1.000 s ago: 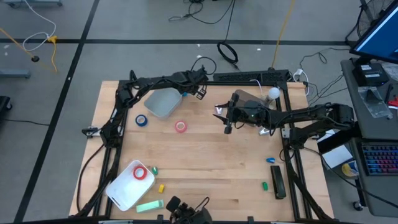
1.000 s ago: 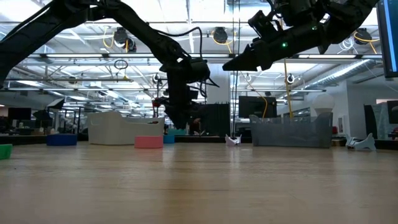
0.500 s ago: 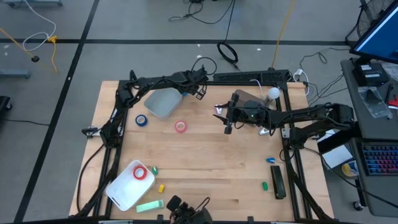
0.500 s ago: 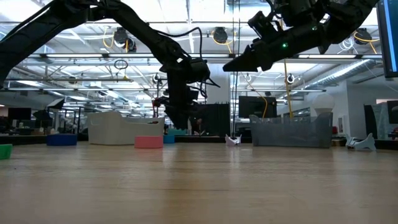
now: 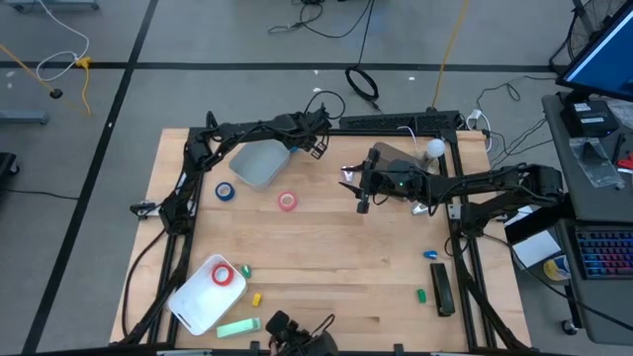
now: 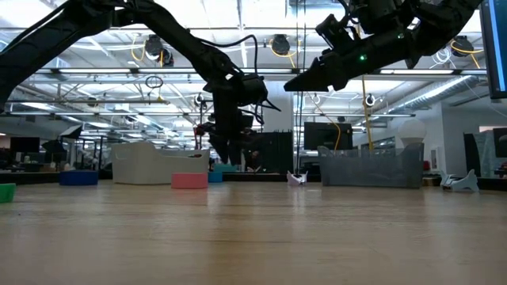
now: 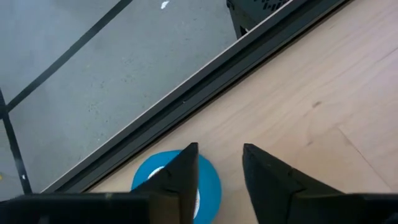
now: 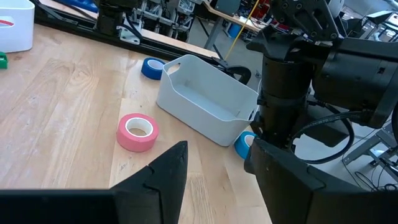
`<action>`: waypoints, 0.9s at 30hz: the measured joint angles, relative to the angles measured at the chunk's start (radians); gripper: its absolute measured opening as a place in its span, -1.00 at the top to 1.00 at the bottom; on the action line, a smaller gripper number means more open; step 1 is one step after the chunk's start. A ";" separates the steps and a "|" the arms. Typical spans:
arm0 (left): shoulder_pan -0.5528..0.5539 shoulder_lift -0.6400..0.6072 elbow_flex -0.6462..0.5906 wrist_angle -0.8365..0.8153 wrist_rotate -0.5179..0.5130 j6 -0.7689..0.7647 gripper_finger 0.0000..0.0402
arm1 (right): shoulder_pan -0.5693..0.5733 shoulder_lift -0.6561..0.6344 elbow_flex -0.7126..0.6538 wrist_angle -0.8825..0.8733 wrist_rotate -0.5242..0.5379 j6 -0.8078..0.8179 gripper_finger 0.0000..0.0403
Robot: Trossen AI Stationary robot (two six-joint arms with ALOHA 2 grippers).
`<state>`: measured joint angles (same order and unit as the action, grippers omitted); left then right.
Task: Pick and place Stapler, Stapler remover, tape
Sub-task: Put the light blue tape into the white bin
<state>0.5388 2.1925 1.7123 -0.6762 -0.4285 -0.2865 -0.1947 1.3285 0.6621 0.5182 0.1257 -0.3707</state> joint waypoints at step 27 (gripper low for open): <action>0.004 -0.002 -0.019 0.005 0.035 -0.040 -0.08 | 0.000 0.000 0.000 0.000 0.000 -0.001 0.15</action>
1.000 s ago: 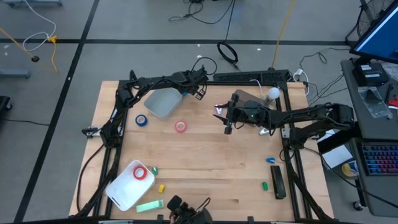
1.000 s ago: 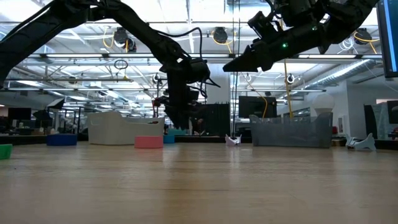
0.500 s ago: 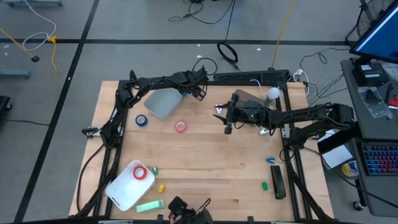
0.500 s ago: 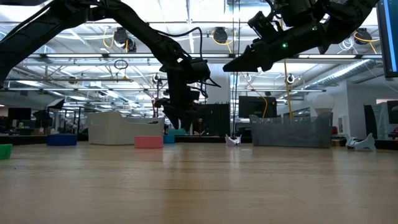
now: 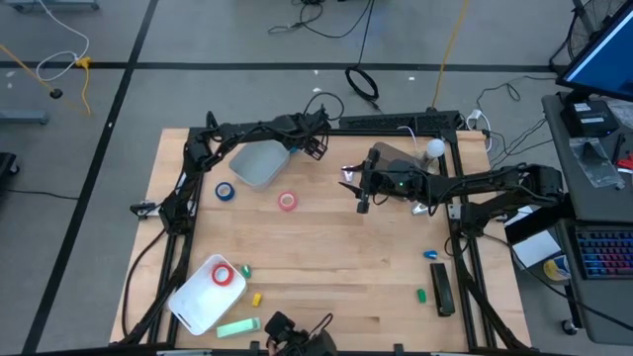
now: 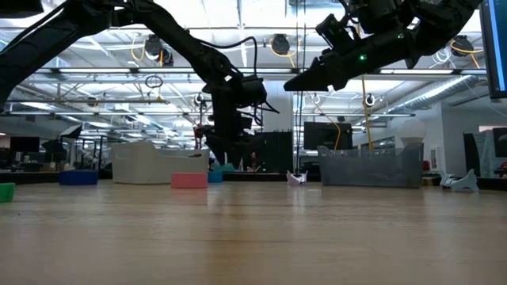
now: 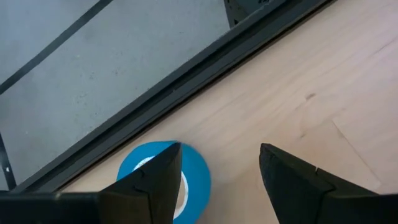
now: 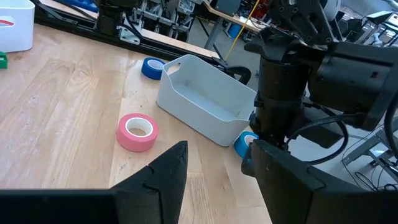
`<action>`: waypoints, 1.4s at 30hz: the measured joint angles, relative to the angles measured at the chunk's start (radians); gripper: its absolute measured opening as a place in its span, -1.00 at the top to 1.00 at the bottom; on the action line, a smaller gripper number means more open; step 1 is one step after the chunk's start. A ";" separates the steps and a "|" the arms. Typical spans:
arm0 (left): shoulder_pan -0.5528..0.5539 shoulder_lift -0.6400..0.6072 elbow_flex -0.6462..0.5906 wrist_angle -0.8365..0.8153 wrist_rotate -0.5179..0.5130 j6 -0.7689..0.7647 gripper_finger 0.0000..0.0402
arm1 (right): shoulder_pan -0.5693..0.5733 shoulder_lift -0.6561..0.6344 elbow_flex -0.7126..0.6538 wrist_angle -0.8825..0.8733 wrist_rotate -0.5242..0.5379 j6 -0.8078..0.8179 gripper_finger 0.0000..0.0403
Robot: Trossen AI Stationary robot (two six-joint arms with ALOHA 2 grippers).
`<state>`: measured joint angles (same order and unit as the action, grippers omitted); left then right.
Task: Pick and place Stapler, Stapler remover, tape
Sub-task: Put the light blue tape into the white bin
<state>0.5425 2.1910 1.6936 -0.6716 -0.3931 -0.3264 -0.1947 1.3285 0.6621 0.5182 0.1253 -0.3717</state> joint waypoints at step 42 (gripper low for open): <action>0.020 0.000 0.000 -0.033 0.036 -0.053 -0.08 | 0.000 0.000 0.000 0.000 0.000 0.019 0.15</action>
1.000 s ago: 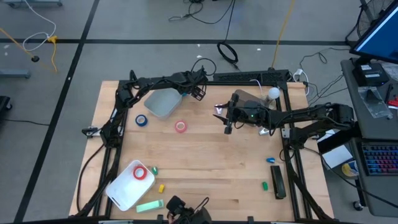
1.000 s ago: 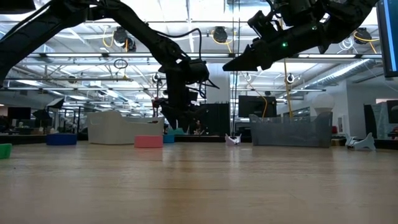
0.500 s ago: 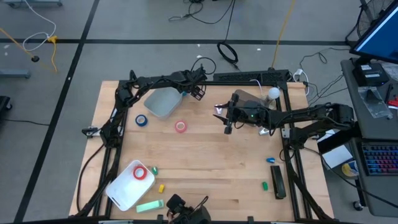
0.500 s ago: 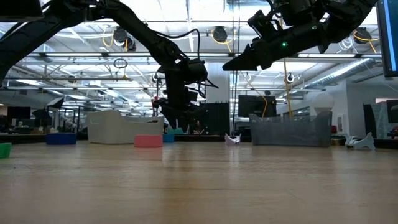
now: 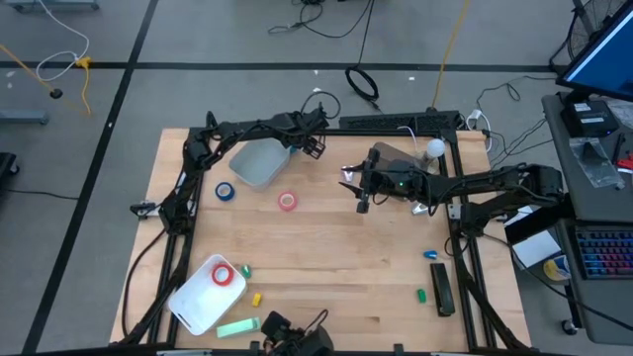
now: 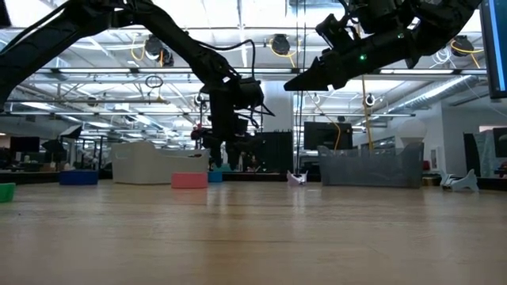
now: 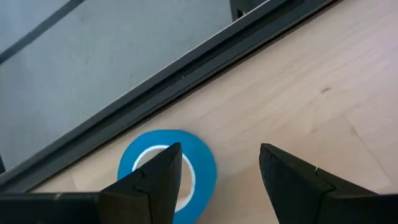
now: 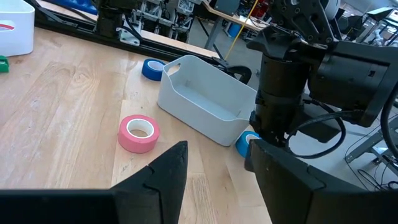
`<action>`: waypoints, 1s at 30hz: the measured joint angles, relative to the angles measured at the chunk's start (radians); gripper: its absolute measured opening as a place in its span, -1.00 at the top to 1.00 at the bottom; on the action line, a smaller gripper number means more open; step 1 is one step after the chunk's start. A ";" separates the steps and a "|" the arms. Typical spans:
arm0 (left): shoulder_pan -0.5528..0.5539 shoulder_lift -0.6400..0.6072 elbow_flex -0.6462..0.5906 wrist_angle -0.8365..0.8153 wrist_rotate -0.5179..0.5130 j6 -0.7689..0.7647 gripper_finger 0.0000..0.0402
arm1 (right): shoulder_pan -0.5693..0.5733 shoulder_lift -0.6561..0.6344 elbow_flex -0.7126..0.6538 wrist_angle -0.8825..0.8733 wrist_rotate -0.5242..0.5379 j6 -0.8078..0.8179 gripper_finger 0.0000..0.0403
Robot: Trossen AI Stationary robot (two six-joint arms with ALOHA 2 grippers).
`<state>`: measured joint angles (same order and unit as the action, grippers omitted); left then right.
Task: Pick and place Stapler, Stapler remover, tape
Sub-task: Put the light blue tape into the white bin
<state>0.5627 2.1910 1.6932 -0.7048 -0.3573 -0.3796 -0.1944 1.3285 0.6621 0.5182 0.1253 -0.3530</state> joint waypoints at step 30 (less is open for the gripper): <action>0.066 0.002 0.000 -0.021 0.129 -0.109 -0.07 | 0.000 0.000 0.000 0.001 0.000 -0.008 0.15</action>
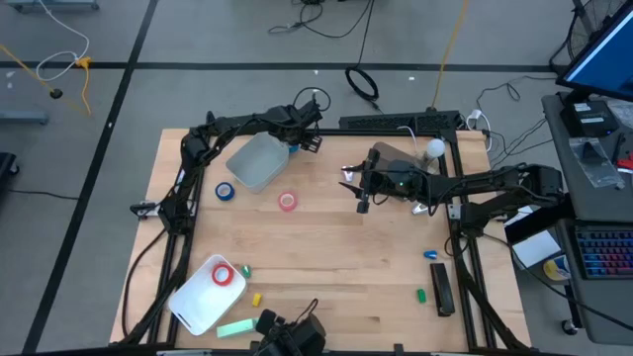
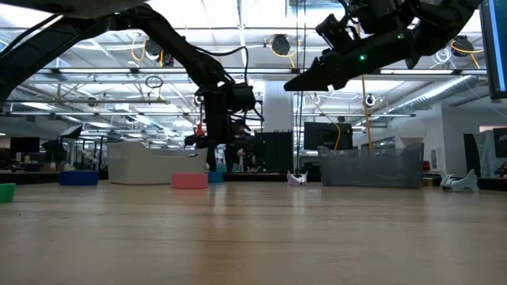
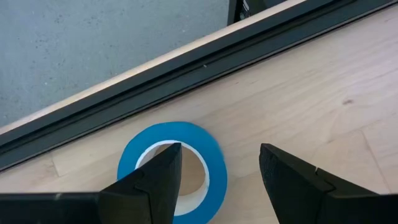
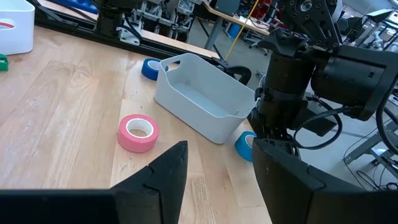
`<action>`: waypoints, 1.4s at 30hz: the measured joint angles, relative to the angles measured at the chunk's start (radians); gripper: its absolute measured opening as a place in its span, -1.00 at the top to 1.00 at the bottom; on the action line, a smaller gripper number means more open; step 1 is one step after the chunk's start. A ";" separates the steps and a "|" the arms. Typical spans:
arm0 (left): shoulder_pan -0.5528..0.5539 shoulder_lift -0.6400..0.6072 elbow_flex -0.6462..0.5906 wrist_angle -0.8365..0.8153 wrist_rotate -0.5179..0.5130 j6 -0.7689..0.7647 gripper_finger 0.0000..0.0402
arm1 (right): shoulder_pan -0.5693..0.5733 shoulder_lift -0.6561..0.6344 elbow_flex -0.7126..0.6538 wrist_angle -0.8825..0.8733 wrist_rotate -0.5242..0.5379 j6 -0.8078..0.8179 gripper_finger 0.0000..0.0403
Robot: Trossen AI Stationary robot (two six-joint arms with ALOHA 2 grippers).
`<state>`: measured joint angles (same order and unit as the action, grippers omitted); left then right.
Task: Pick and place Stapler, Stapler remover, tape
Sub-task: Put the light blue tape into the white bin
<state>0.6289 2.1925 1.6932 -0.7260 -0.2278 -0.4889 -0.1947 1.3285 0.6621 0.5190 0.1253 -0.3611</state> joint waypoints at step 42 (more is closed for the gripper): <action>-0.038 0.015 0.001 0.107 0.016 0.144 0.48 | 0.000 0.000 0.000 0.000 0.000 0.006 0.15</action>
<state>0.5913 2.2078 1.6938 -0.6189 -0.2119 -0.3449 -0.1947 1.3285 0.6621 0.5190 0.1253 -0.3546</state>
